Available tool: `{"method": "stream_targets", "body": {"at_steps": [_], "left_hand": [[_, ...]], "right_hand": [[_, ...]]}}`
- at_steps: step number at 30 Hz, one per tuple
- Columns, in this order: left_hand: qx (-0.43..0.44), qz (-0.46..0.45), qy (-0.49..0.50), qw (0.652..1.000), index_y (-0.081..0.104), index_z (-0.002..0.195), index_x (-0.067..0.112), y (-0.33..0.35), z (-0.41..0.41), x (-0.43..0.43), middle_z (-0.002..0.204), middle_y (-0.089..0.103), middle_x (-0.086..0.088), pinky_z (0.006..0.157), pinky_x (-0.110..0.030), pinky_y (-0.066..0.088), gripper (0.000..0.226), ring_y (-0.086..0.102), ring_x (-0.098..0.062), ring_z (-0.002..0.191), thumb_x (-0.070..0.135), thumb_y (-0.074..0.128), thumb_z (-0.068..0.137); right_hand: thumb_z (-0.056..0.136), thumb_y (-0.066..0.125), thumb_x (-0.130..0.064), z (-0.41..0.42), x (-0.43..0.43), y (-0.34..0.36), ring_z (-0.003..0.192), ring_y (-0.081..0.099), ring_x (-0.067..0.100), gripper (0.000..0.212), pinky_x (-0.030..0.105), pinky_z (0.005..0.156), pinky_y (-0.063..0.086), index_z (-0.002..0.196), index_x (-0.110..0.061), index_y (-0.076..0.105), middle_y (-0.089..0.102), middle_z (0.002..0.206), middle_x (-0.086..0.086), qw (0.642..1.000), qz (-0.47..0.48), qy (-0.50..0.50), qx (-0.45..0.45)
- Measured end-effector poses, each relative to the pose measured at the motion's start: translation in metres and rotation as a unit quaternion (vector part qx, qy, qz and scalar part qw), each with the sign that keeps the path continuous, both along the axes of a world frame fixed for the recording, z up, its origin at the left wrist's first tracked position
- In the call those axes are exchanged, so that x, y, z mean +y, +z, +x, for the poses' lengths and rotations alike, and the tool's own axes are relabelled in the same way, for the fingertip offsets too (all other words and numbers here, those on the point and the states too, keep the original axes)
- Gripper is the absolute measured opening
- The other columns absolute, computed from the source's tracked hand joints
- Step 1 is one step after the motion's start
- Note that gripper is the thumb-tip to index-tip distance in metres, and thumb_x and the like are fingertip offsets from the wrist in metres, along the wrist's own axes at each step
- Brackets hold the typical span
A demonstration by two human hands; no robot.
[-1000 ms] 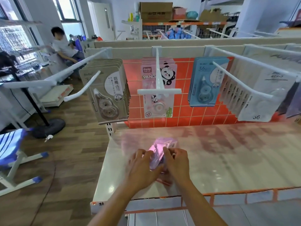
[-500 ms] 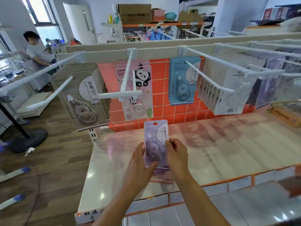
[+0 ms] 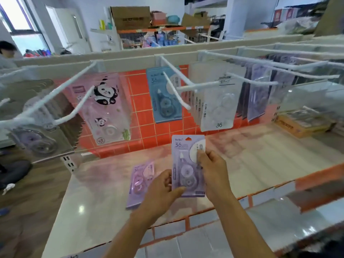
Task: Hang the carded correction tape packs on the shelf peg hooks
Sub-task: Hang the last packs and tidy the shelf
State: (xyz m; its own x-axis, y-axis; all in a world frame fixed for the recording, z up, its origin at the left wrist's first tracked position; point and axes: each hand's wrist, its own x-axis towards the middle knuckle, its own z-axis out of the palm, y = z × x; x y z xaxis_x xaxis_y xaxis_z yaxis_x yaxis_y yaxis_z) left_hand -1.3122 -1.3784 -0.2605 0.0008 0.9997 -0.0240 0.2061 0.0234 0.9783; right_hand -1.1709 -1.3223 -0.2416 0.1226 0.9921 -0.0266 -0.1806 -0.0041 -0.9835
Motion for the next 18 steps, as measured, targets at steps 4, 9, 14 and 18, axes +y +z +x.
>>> {"method": "stream_targets", "body": {"at_steps": [4,9,14,18], "left_hand": [[-0.011,0.014,-0.025,1.000,0.060,0.107,0.026,0.006,0.047,0.013,0.105,0.072,0.011,0.081,-0.022,0.054,0.037,0.068,-0.007,0.098,0.003,0.073,0.081],[-0.004,0.040,-0.045,0.998,0.063,0.114,0.015,0.013,0.102,0.028,0.109,0.072,0.002,0.084,-0.024,0.054,0.036,0.068,-0.013,0.102,0.006,0.072,0.080],[-0.022,0.061,-0.028,0.997,0.063,0.113,0.017,0.021,0.148,0.041,0.111,0.071,0.001,0.089,-0.031,0.055,0.039,0.068,-0.014,0.103,0.013,0.073,0.076],[-0.011,0.097,-0.016,0.995,0.064,0.105,0.029,0.033,0.182,0.048,0.105,0.072,0.010,0.085,-0.028,0.055,0.036,0.069,-0.011,0.098,0.008,0.074,0.077]], "right_hand": [[0.089,0.061,-0.026,0.048,0.013,0.016,0.068,0.050,0.029,0.026,0.041,0.068,0.045,0.082,-0.001,0.062,0.058,0.078,0.025,0.999,0.042,0.002,0.015],[0.093,0.059,-0.019,0.106,0.027,0.031,0.067,0.041,0.018,0.028,0.036,0.062,0.036,0.069,-0.007,0.055,0.047,0.068,0.009,0.997,0.073,-0.023,0.006],[0.094,0.058,-0.021,0.150,0.036,0.051,0.064,0.041,0.020,0.026,0.032,0.056,0.037,0.068,-0.018,0.060,0.051,0.067,0.007,0.995,0.101,-0.018,0.009],[0.089,0.063,-0.030,0.182,0.038,0.069,0.067,0.044,0.022,0.021,0.037,0.060,0.039,0.077,-0.013,0.062,0.054,0.072,0.010,0.991,0.135,0.002,0.017]]}}
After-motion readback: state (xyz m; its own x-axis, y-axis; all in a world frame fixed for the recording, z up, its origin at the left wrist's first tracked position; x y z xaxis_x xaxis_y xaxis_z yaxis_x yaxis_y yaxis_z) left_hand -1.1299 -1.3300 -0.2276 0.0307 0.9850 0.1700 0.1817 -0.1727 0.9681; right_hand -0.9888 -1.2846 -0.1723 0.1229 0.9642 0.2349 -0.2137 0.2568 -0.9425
